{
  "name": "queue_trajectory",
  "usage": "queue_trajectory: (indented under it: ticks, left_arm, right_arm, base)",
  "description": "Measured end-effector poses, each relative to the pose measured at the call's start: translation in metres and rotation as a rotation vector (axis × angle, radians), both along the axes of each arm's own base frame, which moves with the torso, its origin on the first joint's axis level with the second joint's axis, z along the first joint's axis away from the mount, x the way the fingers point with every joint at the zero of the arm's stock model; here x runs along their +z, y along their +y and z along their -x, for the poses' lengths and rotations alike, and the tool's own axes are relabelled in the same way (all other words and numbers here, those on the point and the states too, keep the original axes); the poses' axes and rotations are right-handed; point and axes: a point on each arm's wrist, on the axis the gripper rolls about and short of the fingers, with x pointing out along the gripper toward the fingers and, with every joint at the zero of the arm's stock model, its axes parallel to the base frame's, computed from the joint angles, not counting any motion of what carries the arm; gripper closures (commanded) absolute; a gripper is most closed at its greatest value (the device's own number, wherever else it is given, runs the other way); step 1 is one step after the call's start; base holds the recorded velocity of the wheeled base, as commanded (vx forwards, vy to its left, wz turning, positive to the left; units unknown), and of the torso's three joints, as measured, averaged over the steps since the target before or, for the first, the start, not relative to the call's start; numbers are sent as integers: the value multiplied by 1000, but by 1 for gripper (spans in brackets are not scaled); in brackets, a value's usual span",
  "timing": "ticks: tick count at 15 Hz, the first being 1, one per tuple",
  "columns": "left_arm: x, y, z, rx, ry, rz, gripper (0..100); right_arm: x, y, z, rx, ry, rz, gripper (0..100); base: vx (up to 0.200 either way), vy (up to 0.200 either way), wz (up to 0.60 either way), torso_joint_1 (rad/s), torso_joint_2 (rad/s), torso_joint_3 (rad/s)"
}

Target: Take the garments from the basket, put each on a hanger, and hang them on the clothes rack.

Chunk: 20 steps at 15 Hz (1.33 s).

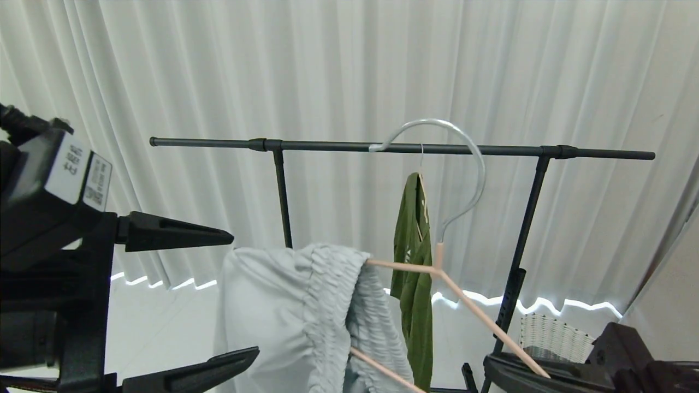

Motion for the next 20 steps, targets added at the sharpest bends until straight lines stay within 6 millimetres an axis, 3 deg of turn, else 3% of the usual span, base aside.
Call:
queue_trajectory:
  ticks: [10, 11, 19, 20]
  left_arm:
    - [-28, -20, 4, -250, 109, 21, 0]
    - [-31, -20, 3, -257, 121, 16, 100]
    - [-38, -21, 3, -258, 143, 3, 100]
    - [-39, -21, 2, -257, 147, 1, 100]
  right_arm:
    - [-5, 4, 13, 166, -21, 28, 100]
    - [-5, 5, 13, 167, -20, 28, 100]
    - [-4, 5, 10, 149, -14, 24, 100]
    - [-5, 5, 9, 143, -14, 27, 0]
  base:
    - [0, 0, 0, 0, 0, 0]
    - [0, 0, 0, 0, 0, 0]
    - [0, 0, 0, 0, 0, 0]
    - [0, 0, 0, 0, 0, 0]
